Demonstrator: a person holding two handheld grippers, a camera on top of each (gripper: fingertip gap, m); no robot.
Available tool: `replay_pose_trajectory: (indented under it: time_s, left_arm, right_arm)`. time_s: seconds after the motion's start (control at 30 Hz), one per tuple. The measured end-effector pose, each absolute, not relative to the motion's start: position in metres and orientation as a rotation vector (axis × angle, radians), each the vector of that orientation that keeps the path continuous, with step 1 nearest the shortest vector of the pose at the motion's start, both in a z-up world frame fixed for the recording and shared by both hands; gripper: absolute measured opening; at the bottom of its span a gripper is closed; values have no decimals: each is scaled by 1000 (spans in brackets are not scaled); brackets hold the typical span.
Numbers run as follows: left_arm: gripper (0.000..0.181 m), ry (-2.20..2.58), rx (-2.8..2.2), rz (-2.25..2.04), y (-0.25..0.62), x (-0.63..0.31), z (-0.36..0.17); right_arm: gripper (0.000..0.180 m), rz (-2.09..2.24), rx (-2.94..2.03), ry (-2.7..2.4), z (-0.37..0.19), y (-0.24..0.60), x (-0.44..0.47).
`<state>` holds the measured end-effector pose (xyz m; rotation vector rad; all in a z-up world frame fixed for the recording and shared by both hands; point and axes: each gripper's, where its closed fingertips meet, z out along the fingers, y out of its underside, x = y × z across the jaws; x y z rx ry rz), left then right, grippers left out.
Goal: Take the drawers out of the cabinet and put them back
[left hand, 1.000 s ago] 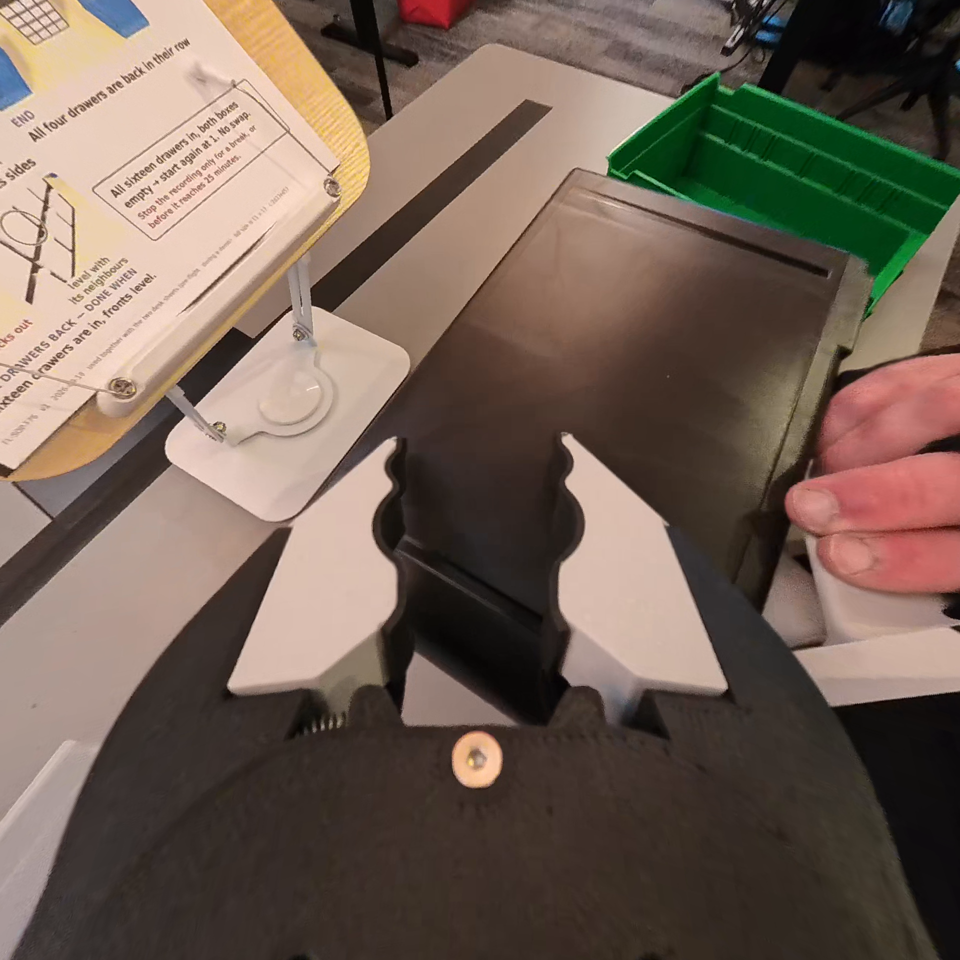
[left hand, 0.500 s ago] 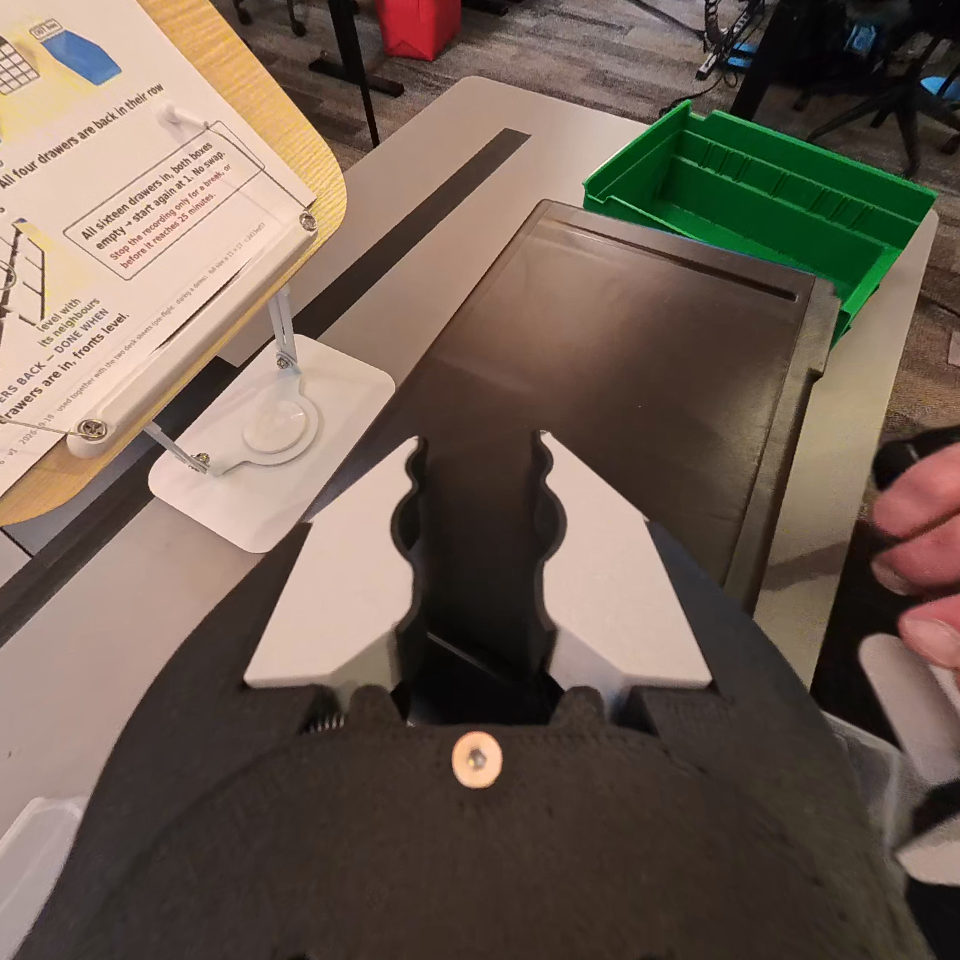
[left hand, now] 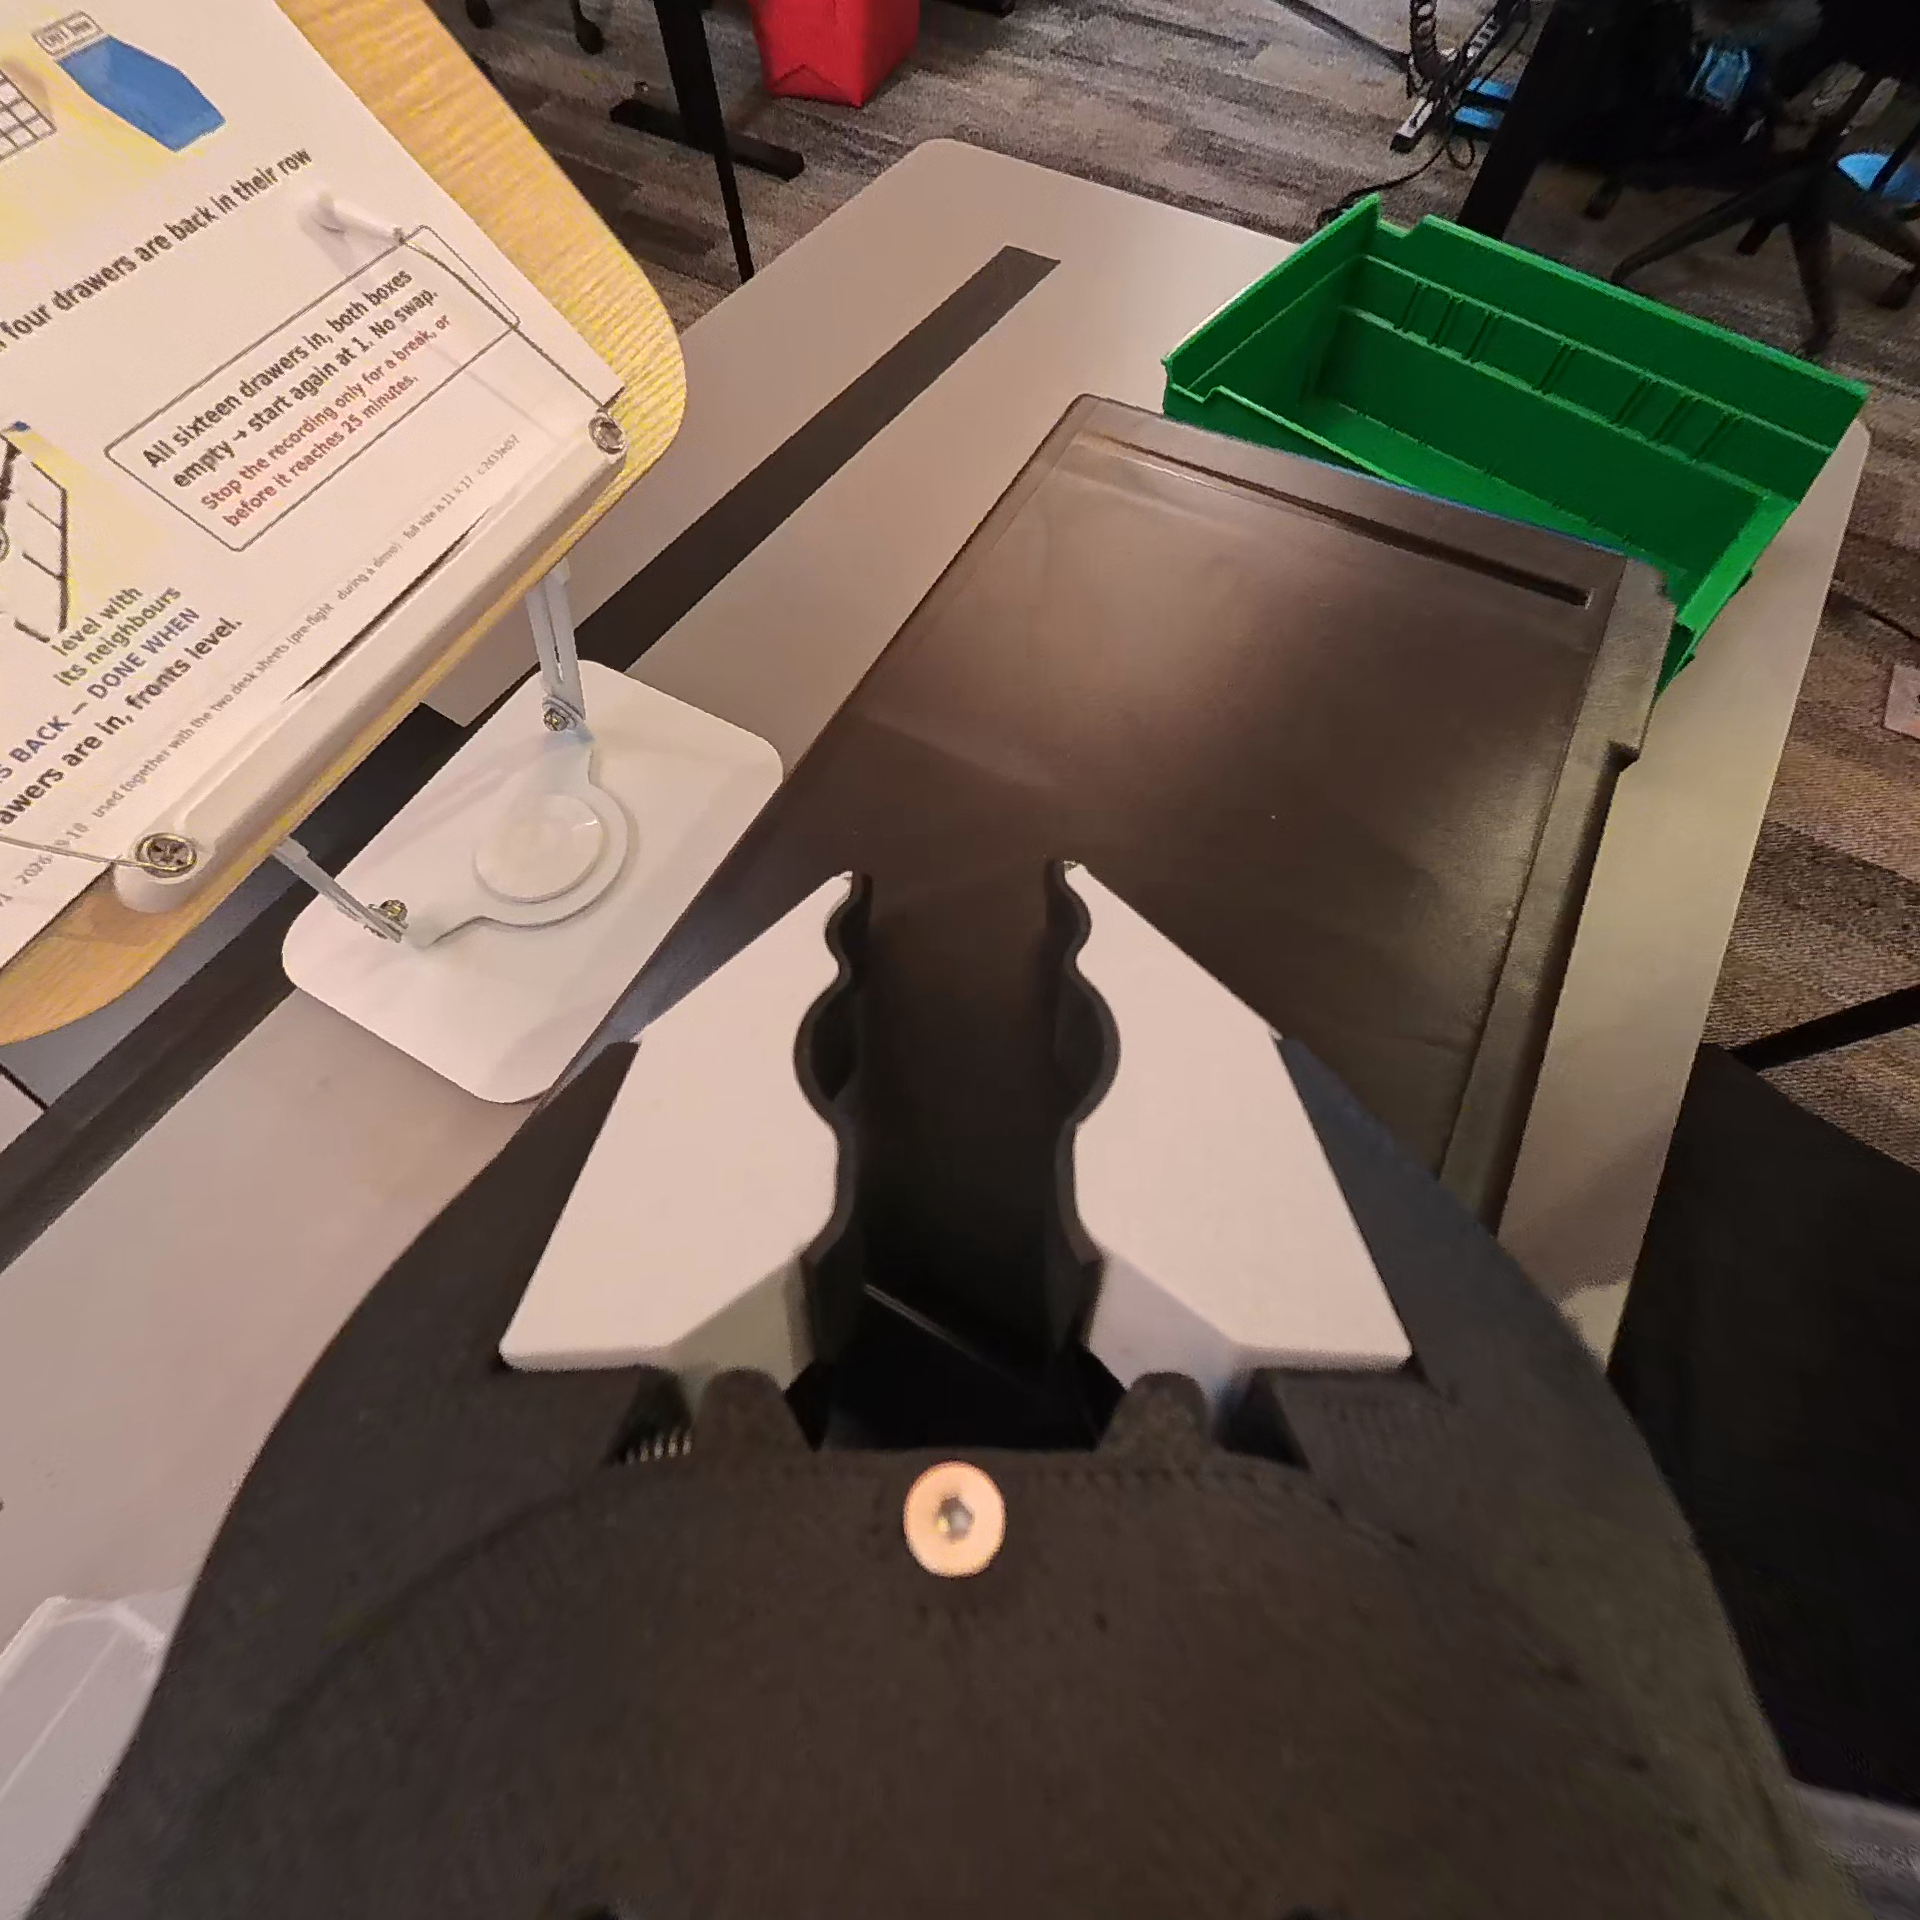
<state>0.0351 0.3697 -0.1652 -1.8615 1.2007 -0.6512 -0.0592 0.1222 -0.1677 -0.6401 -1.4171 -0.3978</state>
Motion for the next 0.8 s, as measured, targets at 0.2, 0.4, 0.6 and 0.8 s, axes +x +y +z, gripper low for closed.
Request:
replay_pose_trajectory:
  time_s: [0.2, 0.4, 0.6, 0.8]
  left_arm:
    - [30, 1203, -1851, -642, 369, 35, -165]
    - [30, 1212, -1841, -621, 368, 35, -164]
    - [32, 1200, -1846, -655, 369, 35, -164]
    - [31, 1214, -1842, -640, 368, 36, -165]
  right_arm:
    - [0, -403, -728, -1446, -180, 140, -33]
    - [0, -520, -760, -1543, -231, 155, 7]
    - [3, -469, -810, -1705, -275, 136, 34]
    - [10, -321, -1005, -1851, -323, 119, 61]
